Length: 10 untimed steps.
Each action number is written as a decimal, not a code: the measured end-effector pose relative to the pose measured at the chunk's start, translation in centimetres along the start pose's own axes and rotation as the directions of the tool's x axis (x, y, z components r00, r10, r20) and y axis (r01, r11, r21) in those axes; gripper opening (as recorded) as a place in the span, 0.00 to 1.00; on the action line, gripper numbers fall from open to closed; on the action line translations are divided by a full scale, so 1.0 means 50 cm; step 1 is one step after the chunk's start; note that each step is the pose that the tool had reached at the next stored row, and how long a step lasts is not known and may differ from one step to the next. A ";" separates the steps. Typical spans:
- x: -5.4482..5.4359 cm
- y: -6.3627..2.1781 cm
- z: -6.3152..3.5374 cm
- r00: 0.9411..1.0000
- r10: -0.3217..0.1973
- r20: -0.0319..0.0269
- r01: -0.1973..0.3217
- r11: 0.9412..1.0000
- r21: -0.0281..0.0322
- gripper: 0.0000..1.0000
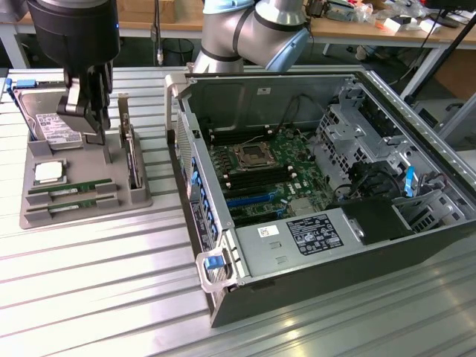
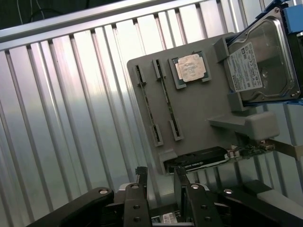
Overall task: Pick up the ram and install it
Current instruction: 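Pick up the ram and move it above insertion slot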
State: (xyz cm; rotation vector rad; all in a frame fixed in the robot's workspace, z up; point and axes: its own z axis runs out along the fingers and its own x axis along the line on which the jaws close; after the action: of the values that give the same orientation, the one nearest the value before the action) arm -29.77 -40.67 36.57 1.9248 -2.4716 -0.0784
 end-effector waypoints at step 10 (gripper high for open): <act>0.000 0.000 0.009 1.000 0.000 0.000 0.000 1.000 0.000 0.36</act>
State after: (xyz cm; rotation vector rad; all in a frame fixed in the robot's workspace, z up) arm -29.76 -40.67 36.13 1.9248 -2.4715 -0.0784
